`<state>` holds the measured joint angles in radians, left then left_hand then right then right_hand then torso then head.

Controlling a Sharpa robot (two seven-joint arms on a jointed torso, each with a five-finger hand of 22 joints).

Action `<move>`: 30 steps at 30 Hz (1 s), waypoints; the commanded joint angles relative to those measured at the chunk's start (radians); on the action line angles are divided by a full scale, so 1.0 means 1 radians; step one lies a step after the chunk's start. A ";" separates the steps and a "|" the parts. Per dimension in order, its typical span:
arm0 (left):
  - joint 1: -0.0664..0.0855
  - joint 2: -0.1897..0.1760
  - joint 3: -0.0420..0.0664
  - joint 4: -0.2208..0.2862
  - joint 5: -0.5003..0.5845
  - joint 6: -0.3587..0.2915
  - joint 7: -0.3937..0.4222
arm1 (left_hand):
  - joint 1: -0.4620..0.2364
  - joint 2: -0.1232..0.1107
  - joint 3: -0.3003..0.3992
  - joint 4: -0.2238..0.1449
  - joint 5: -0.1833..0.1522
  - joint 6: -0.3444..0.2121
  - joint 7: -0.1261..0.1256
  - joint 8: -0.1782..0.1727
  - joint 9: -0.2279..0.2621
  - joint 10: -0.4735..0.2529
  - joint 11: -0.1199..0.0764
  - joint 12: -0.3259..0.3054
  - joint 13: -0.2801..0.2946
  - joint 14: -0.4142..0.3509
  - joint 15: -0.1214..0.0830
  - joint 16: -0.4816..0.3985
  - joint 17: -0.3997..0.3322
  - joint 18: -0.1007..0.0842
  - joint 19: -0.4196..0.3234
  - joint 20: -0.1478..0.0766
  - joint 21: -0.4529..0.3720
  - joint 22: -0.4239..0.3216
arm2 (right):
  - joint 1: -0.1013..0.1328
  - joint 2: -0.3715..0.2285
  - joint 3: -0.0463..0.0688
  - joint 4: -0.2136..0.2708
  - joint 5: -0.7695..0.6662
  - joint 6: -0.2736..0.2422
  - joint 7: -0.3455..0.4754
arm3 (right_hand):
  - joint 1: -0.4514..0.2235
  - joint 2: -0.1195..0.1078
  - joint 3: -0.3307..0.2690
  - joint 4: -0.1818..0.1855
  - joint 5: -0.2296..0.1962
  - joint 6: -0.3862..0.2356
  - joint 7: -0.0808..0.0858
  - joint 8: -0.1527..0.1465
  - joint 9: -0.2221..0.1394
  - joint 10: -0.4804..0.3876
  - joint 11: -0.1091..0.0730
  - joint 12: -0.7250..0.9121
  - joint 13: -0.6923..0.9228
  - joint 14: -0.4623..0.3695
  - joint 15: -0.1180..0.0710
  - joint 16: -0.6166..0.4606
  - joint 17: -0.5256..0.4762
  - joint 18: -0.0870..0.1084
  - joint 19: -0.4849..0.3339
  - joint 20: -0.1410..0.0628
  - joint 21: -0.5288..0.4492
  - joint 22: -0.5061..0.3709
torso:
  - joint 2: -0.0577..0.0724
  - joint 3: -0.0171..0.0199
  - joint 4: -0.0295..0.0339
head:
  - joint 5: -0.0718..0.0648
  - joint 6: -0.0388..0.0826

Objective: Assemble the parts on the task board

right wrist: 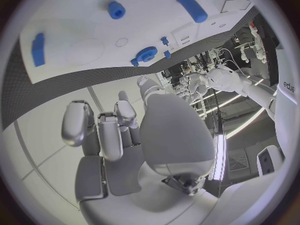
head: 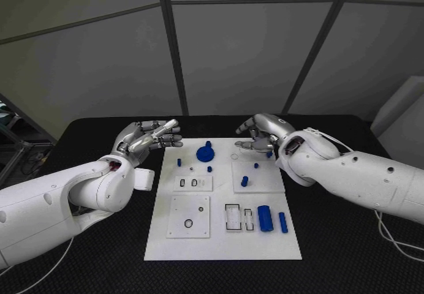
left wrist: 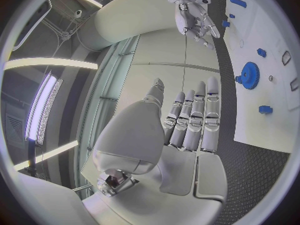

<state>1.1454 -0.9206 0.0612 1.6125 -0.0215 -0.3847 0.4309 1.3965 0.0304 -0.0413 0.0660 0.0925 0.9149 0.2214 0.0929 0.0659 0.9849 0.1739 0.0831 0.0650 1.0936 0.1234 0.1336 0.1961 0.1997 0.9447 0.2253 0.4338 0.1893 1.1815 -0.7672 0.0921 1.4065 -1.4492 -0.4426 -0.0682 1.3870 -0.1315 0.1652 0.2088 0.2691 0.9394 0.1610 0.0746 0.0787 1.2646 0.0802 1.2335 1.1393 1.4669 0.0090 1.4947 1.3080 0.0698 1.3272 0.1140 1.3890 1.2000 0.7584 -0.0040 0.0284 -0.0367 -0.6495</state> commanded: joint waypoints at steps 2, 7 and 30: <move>0.002 0.002 0.001 -0.003 -0.005 0.014 0.011 | 0.000 0.011 0.001 -0.005 -0.001 -0.002 0.004 -0.006 0.000 -0.004 0.004 -0.005 0.000 -0.004 0.001 -0.006 0.002 -0.021 -0.006 -0.003 0.002 0.000 | 0.002 -0.059 0.000 0.010 0.176 0.012 0.167 | 0.035 -0.004 0.000 -0.022 0.002 0.013 -0.001 0.000 0.001 -0.003 -0.007 -0.010 -0.005 0.068 -0.009 -0.004 0.096 0.011 -0.009 -0.003 -0.008 -0.004 | -0.003 0.0036 -0.0096 | -0.006 0.006; 0.001 0.009 0.001 -0.008 -0.005 0.019 0.011 | 0.001 0.011 0.001 -0.006 0.000 -0.001 0.004 -0.006 0.000 -0.003 0.004 -0.005 0.001 -0.003 0.001 -0.006 0.002 -0.020 -0.007 -0.003 0.002 0.000 | 0.001 -0.121 0.000 -0.021 0.213 0.085 0.201 | 0.063 -0.011 -0.006 -0.042 -0.010 0.022 -0.006 0.000 0.002 -0.004 -0.012 -0.017 -0.011 0.067 -0.013 -0.006 0.094 0.012 -0.011 -0.005 -0.012 -0.008 | -0.002 0.0033 -0.0084 | -0.031 0.011; 0.000 0.022 0.001 -0.022 -0.006 0.024 0.010 | 0.001 0.011 0.001 -0.006 0.000 -0.001 0.004 -0.006 0.000 -0.003 0.004 -0.005 0.001 -0.003 0.001 -0.006 0.002 -0.020 -0.007 -0.003 0.002 0.000 | -0.023 -0.101 -0.001 -0.138 0.159 0.210 0.176 | 0.076 -0.016 -0.043 -0.045 -0.017 -0.045 0.010 -0.013 -0.011 -0.033 0.002 -0.053 -0.047 0.068 -0.003 -0.006 0.099 0.016 -0.029 0.001 -0.029 -0.033 | -0.001 0.0022 -0.0050 | -0.037 -0.002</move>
<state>1.1439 -0.8996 0.0609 1.5899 -0.0216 -0.3746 0.4316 1.3965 0.0304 -0.0413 0.0661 0.0925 0.9149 0.2214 0.0930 0.0659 0.9849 0.1739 0.0831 0.0650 1.0936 0.1234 0.1337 0.1976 0.1997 0.9448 0.2253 0.4338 0.1892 1.1580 -0.8690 0.0911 1.2693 -1.2720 -0.2704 0.1080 1.4542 -0.1482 0.1297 0.1645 0.2576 0.9014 0.1735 0.0646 0.0687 1.2360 0.0839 1.1875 1.0941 1.4667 0.0016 1.4904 1.3077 0.0697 1.3080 0.1162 1.3660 1.1676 0.7585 -0.0011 0.0239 -0.0742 -0.6488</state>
